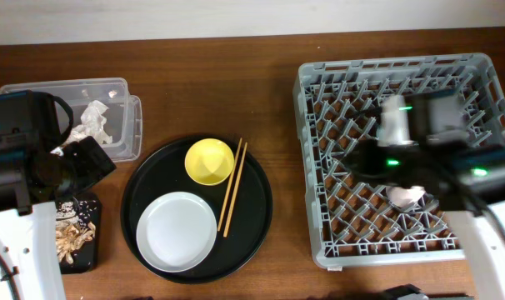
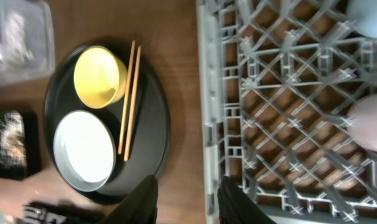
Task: Sort waste into correct bins and load items into the dishwasher rack
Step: 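Reach the right gripper to the chopsticks on the round tray and grasp one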
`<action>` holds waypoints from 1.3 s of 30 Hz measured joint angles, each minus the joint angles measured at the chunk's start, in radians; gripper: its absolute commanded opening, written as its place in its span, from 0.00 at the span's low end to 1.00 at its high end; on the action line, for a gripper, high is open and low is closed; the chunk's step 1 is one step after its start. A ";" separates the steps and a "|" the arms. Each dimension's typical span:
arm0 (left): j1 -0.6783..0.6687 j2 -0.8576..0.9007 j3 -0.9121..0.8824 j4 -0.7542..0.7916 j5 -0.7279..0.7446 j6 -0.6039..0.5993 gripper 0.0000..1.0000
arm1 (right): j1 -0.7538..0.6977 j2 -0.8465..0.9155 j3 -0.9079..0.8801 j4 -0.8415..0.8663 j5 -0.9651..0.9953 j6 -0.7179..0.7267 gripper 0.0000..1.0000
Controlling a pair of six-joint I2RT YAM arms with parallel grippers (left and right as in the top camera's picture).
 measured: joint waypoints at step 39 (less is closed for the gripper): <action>0.000 0.000 0.000 0.000 0.000 0.000 0.99 | 0.662 0.820 -0.007 0.520 0.300 0.616 0.39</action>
